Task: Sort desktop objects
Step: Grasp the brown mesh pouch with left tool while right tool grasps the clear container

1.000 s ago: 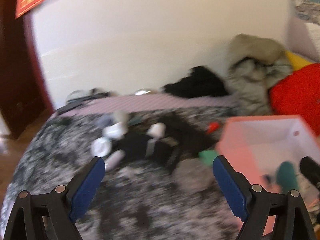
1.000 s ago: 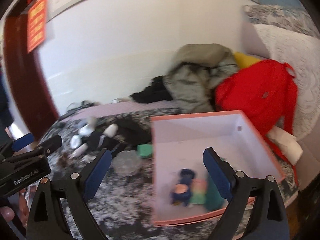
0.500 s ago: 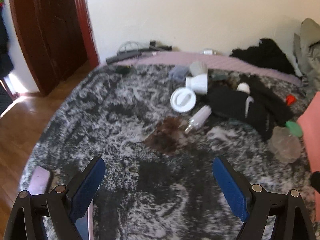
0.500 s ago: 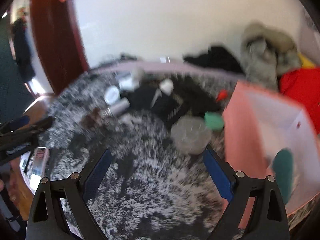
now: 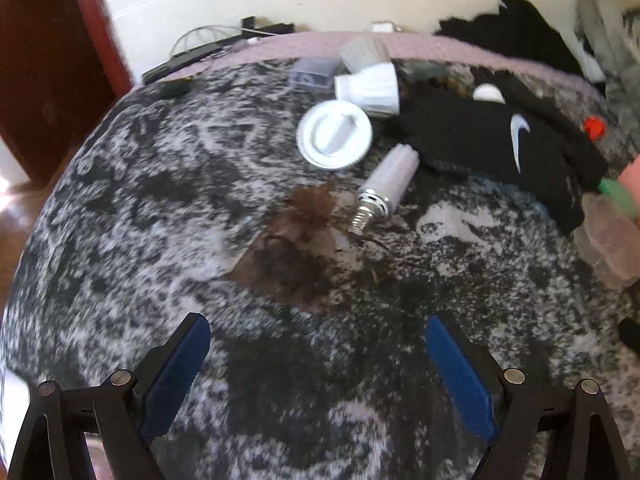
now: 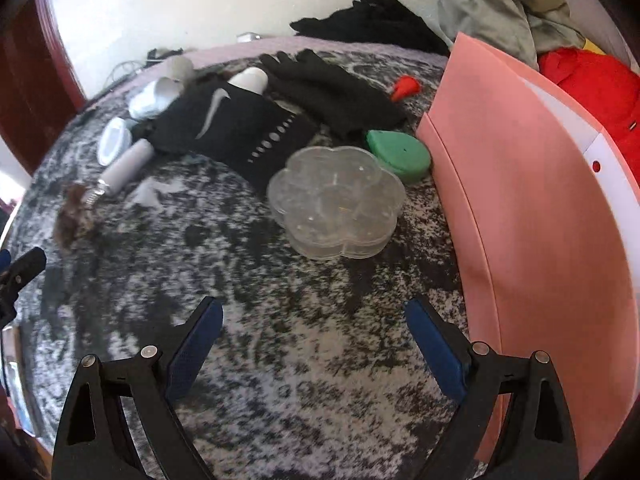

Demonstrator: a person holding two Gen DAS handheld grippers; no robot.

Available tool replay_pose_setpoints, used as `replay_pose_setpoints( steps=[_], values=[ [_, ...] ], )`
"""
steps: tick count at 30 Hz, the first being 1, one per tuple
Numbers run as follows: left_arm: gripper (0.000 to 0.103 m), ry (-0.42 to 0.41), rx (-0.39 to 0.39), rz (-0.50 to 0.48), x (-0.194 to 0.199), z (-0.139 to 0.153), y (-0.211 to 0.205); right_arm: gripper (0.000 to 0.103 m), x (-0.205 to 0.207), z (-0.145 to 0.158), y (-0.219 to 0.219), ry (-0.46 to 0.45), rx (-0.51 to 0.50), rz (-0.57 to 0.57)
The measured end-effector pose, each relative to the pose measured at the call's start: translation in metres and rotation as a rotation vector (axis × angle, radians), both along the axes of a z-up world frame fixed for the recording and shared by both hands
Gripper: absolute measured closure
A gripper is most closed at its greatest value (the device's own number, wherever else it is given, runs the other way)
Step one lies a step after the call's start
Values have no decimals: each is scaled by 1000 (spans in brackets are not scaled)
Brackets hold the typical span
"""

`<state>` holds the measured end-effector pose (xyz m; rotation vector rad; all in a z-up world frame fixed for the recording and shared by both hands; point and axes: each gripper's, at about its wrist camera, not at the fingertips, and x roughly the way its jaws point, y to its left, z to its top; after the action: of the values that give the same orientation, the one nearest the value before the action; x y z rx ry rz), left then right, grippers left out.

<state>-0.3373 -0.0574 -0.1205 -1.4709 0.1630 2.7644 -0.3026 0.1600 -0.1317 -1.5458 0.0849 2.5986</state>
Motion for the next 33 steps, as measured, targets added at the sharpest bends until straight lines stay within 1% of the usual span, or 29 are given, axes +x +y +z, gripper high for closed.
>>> replay_pose_setpoints(
  steps=[2,4,9,10,13,17,20,24,25,26,27,28,29,33],
  values=[
    [12,-22,-33,1,-8,-10,3,8,-5,-5,4,-2,25,-9],
    [12,-44,-34,13,-17,-19,2,8,-12,-12,9,-5,37,-14],
    [12,-84,-43,36,-40,-41,-3,8,-32,-29,25,-7,-8,-35],
    [11,-89,-34,41,-45,-45,-5,8,-38,-34,29,-4,-27,-33],
    [9,-84,21,54,-55,-49,-12,4,-50,-39,35,28,-67,-24],
    [0,-74,59,66,-66,-55,-25,0,-67,-43,28,60,-44,18],
    [0,-56,74,73,-73,-57,-30,0,-77,-47,20,84,6,38],
    [1,-40,62,76,-78,-57,-29,0,-84,-47,20,98,-4,45],
    [4,-32,65,64,-78,-55,-27,1,-85,-47,21,102,-11,47],
    [22,-20,73,43,-76,-53,-24,5,-85,-47,22,105,-16,43],
    [51,-12,76,16,-73,-50,-20,5,-85,-45,23,100,-27,41],
    [71,-11,76,-8,-72,-47,-16,6,-84,-44,24,94,-37,38],
    [84,-15,71,-22,-70,-45,-13,6,-83,-42,25,89,-48,35],
    [88,-38,52,-59,-58,-42,-8,6,-75,-33,24,78,-76,42]
  ],
)
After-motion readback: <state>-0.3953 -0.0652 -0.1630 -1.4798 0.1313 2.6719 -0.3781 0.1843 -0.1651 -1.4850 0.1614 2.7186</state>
